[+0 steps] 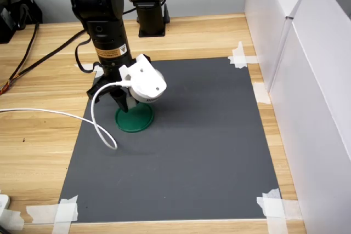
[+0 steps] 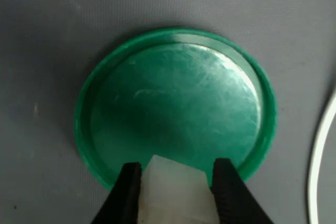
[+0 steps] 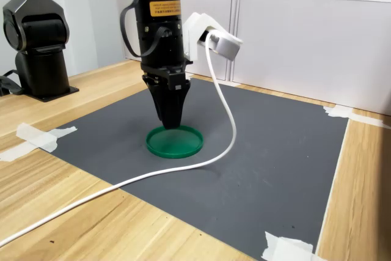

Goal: Grasp a white terminal and put it in the green lid.

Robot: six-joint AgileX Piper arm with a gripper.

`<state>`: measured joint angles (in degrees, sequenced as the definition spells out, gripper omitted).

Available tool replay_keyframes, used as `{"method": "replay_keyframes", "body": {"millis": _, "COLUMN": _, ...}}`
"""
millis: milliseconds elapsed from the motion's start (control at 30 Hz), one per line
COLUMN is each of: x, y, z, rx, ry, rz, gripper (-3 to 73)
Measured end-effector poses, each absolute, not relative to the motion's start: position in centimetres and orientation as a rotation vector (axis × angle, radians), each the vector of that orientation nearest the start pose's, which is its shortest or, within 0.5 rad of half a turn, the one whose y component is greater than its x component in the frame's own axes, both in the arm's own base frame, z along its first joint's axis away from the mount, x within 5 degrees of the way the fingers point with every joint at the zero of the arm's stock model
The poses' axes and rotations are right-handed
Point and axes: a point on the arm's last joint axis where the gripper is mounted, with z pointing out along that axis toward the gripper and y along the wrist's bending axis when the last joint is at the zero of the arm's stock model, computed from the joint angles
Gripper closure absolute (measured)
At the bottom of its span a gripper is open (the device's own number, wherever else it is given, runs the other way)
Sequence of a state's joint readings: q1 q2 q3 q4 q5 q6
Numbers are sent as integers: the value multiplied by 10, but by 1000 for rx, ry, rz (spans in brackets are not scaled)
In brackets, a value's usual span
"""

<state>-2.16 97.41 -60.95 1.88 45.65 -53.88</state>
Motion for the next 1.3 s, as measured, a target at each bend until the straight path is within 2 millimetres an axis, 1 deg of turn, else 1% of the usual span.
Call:
{"method": "replay_keyframes", "body": {"millis": 333, "x": 323, "y": -12, "z": 189, "rx": -1280, "ry": 2656, "rz": -139, "gripper": 382}}
{"method": "replay_keyframes", "body": {"millis": 400, "x": 325, "y": -12, "z": 189, "rx": -1274, "ry": 2642, "rz": -151, "gripper": 347}}
{"method": "replay_keyframes", "body": {"millis": 567, "x": 328, "y": -12, "z": 190, "rx": -1261, "ry": 2615, "rz": -172, "gripper": 209}}
{"method": "replay_keyframes", "body": {"millis": 667, "x": 328, "y": -12, "z": 190, "rx": -1261, "ry": 2615, "rz": -172, "gripper": 174}}
{"method": "replay_keyframes", "body": {"millis": 800, "x": 328, "y": -11, "z": 194, "rx": -1234, "ry": 2597, "rz": -170, "gripper": 168}}
{"method": "replay_keyframes", "body": {"millis": 900, "x": 329, "y": -8, "z": 212, "rx": -1144, "ry": 2516, "rz": -186, "gripper": 168}}
{"method": "replay_keyframes", "body": {"millis": 1000, "x": 328, "y": -6, "z": 238, "rx": -1046, "ry": 2401, "rz": -228, "gripper": 168}}
{"method": "replay_keyframes", "body": {"millis": 1100, "x": 324, "y": -5, "z": 266, "rx": -966, "ry": 2282, "rz": -278, "gripper": 196}}
{"method": "replay_keyframes", "body": {"millis": 1200, "x": 316, "y": -5, "z": 290, "rx": -898, "ry": 2183, "rz": -313, "gripper": 267}}
{"method": "replay_keyframes", "body": {"millis": 1300, "x": 304, "y": -3, "z": 315, "rx": -824, "ry": 2094, "rz": -322, "gripper": 393}}
